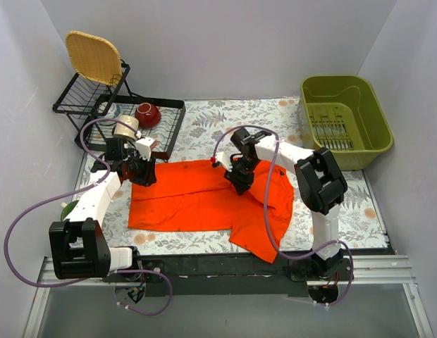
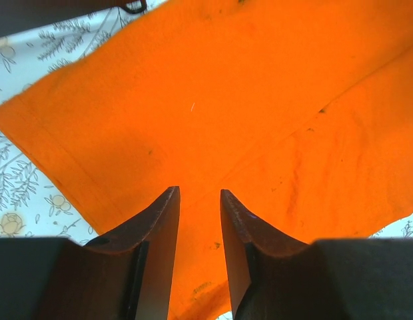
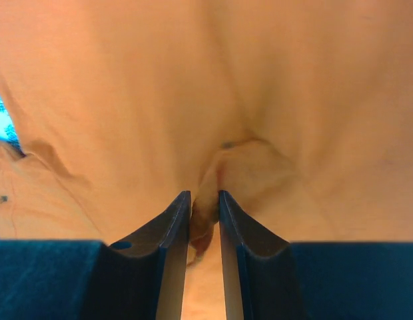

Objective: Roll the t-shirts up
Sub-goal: Fold the T-shirt at the center of the board.

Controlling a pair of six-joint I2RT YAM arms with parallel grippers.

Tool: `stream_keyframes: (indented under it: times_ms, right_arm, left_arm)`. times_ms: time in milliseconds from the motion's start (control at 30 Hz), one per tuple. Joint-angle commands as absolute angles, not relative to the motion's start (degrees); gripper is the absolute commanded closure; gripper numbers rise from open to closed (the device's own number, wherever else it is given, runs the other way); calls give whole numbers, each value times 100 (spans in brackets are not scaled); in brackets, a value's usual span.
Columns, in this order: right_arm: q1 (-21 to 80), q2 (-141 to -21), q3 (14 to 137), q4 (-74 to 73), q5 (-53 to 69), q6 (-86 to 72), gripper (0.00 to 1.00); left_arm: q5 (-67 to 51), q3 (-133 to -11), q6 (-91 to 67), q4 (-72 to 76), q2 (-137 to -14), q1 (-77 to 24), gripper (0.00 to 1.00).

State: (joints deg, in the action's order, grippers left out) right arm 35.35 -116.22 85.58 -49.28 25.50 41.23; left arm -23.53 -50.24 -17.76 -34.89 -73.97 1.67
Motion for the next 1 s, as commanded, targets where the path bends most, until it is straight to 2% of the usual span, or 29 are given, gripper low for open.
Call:
stream_keyframes:
  times_ms: [0,67,133,233,333,533,667,800,967]
  right_arm:
    - [4173,-10820,8062,-4676,1899,3815,69]
    - [4690,-10514,7841,-4658,1890,3658,65]
    - [5052,-10328,7621,-4745,2046,3578,52]
    - [5423,-10090,7681,-4711,1944,3551,47]
    - [5099,-10142,7944,-4614,1486,3691,47]
    - [3342,-10713,8770,-4755,1504,3945,55]
    - [2455,-11064,9104,-4702,1442,4051,59]
    - [1987,-11320,9263,-4535,1310,4069,61]
    - [1504,-11812,9658,-4465,1283,4078,62]
  left_arm:
    - [-2619,-5063,-1767,-3314,-7014,185,69]
    - [-2654,-5019,-1767,-3261,-6970,185,68]
    - [-2672,-4992,-1749,-3243,-6961,185,68]
    - [-2672,-4948,-1740,-3234,-6961,193,67]
    - [-2628,-4904,-1679,-3234,-7057,185,67]
    - [-2189,-4975,-1661,-3024,-7488,185,68]
    - [-1706,-4948,-1600,-2760,-7830,185,74]
    - [-1337,-5010,-1459,-2549,-8287,185,84]
    - [-1143,-5299,-1248,-2496,-8876,185,87]
